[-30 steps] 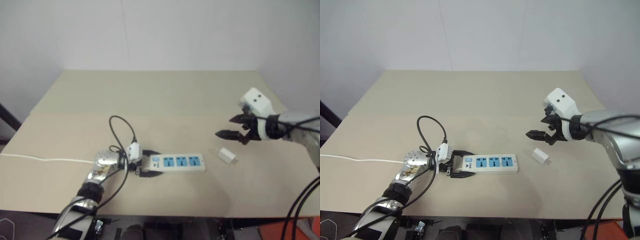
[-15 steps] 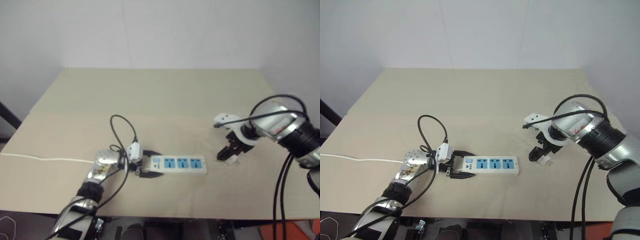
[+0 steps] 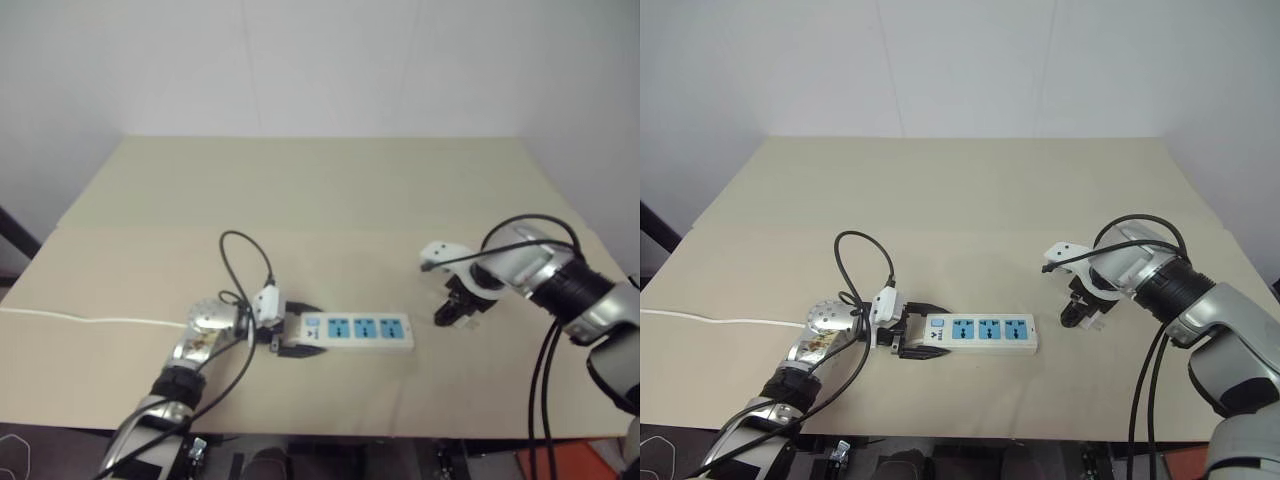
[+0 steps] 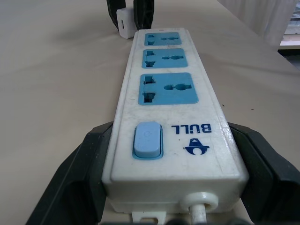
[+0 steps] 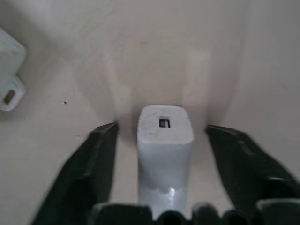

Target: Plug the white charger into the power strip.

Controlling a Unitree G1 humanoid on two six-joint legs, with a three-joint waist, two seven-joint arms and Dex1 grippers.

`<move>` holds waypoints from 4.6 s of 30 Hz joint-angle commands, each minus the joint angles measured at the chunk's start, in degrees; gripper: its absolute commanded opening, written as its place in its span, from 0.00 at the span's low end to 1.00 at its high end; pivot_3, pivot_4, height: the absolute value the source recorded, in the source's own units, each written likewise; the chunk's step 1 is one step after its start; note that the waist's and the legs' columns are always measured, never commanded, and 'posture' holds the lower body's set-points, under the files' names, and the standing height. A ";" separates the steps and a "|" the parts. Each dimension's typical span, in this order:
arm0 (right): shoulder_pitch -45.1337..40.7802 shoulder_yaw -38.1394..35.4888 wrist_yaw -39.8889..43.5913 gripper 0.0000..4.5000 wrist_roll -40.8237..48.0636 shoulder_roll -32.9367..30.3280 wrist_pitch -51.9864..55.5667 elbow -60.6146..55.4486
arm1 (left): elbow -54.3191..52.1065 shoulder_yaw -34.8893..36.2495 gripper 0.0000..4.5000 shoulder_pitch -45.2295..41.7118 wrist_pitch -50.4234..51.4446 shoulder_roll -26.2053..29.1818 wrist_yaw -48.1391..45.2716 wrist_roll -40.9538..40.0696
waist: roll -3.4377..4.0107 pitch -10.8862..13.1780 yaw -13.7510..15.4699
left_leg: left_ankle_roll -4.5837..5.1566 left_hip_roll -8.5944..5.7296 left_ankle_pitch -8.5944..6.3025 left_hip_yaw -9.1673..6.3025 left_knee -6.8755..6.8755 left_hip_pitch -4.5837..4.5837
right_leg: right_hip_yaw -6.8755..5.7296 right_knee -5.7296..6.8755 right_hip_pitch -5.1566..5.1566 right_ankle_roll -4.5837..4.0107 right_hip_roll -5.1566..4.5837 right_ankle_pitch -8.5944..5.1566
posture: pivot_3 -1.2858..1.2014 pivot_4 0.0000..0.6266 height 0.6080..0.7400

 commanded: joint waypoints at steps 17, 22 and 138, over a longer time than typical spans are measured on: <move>14.87 -50.56 -10.50 0.24 11.59 14.03 -25.95 -11.89 | 0.79 -2.27 0.73 0.13 0.15 0.72 -0.83 1.43 | -0.07 -0.04 0.01 | 0.00 0.01 0.01 -0.06 0.04 0.13 | -0.01 0.25 0.21 0.02 0.01 0.02 | 0.52 0.24 1.00; 25.29 -55.06 -7.95 0.24 16.72 20.83 -35.02 -17.94 | 0.32 -2.28 0.73 0.25 0.41 1.11 -0.94 1.28 | -0.23 -0.17 -0.17 | 0.01 0.00 0.00 -0.03 0.03 0.13 | 0.00 0.27 0.22 0.03 0.00 0.02 | 0.52 0.24 1.00; 48.02 -33.81 0.17 0.24 2.12 27.02 -70.43 8.51 | -1.99 -0.93 0.73 1.41 2.49 6.40 0.94 1.08 | -0.54 -1.86 -0.80 | 0.02 0.10 -0.01 -0.02 -0.10 1.50 | 0.16 0.14 1.31 -0.08 0.16 -0.11 | 0.52 0.24 1.00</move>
